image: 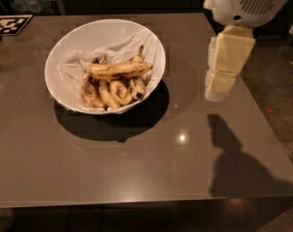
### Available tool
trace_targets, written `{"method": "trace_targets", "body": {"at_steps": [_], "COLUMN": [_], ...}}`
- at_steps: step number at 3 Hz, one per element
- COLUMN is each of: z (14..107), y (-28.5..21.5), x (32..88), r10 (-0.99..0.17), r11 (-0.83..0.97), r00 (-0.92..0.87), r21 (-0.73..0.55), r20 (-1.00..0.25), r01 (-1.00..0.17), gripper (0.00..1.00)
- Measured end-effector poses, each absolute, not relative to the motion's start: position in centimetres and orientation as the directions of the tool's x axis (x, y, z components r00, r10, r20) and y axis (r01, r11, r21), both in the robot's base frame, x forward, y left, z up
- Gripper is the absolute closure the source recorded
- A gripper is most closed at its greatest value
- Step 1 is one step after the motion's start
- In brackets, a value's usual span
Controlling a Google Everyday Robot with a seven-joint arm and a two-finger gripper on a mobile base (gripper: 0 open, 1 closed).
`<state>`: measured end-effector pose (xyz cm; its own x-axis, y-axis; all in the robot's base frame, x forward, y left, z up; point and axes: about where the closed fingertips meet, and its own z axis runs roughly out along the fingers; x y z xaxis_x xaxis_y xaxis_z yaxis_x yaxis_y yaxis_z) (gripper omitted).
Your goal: Pick banana from white bowl
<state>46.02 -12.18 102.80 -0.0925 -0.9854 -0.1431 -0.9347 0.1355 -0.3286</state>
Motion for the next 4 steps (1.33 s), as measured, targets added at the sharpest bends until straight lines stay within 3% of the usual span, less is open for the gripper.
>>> {"method": "trace_targets", "body": {"at_steps": [1, 4], "z": [101.6, 102.5], "y": [-7.1, -5.8], "x": [48.0, 48.7], "r10": [-0.996, -0.993], "r11": [0.009, 0.004], "r00": [0.016, 0.034], "r21": [-0.291, -0.335], "r20": [-0.083, -0.109], "r01": [-0.957, -0.942], "gripper": [0.00, 0.00]}}
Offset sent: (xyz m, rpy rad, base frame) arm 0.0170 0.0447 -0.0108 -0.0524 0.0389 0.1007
